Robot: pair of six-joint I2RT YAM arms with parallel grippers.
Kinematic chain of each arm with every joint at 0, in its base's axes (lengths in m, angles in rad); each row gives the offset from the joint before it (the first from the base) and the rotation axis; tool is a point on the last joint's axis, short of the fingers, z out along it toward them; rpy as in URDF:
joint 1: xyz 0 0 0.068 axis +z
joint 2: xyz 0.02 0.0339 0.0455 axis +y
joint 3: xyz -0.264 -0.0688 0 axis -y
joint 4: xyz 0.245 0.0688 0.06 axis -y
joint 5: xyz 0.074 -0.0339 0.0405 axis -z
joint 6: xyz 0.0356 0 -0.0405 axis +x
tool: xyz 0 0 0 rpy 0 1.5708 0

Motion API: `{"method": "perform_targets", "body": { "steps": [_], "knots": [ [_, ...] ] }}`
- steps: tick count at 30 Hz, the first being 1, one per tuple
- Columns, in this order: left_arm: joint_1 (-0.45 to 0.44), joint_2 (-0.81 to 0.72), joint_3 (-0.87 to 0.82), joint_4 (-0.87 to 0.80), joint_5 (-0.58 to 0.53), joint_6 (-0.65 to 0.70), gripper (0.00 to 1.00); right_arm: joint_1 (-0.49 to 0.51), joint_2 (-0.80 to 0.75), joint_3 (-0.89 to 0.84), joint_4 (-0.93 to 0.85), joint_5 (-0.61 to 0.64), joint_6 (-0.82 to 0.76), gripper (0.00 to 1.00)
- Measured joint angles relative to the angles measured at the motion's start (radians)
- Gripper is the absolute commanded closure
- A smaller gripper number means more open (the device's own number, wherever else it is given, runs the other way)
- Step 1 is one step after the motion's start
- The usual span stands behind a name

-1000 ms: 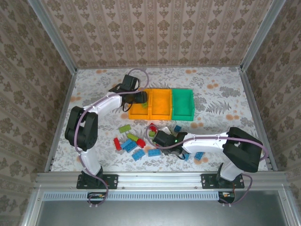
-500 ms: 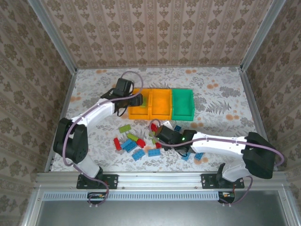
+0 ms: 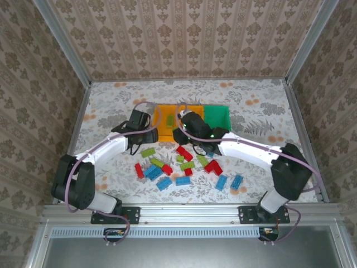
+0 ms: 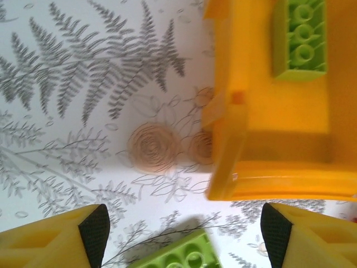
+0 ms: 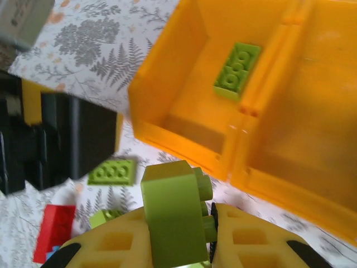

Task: Sort the legos into containers by color

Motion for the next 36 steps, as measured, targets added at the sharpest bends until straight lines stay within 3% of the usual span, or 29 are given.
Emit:
{"method": "perform_targets", "body": {
  "steps": [7,8,19,30,36],
  "knots": [
    [0.015,-0.005,-0.028,-0.053,0.009,-0.06,0.18,-0.055,0.227,0.216,0.008,-0.061,0.073,0.76],
    [0.016,-0.005,-0.035,-0.06,0.013,-0.072,0.15,-0.063,0.257,0.243,0.005,-0.062,0.083,0.75],
    [-0.006,0.004,-0.081,-0.111,0.069,-0.184,0.12,-0.089,0.489,0.493,-0.11,-0.047,0.11,0.58],
    [-0.05,0.1,-0.073,-0.138,0.08,-0.24,0.09,-0.085,0.521,0.541,-0.131,-0.04,0.107,0.39],
    [-0.05,0.125,-0.047,-0.145,0.08,-0.258,0.12,-0.08,0.399,0.384,-0.09,-0.033,0.103,0.35]
  ]
}}
